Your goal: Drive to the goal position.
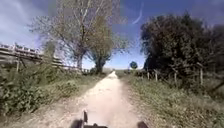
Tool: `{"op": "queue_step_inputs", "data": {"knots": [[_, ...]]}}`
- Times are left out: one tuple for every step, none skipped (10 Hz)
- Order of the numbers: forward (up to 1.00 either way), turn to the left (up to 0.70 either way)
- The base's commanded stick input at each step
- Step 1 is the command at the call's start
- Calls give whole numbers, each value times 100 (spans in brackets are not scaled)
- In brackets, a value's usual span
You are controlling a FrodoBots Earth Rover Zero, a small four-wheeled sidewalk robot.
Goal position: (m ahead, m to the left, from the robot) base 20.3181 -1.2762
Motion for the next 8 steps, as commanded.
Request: {"op": "queue_step_inputs", "data": {"knots": [[70,0],[70,0],[70,0],[70,0],[70,0],[70,0],[70,0],[70,0]]}}
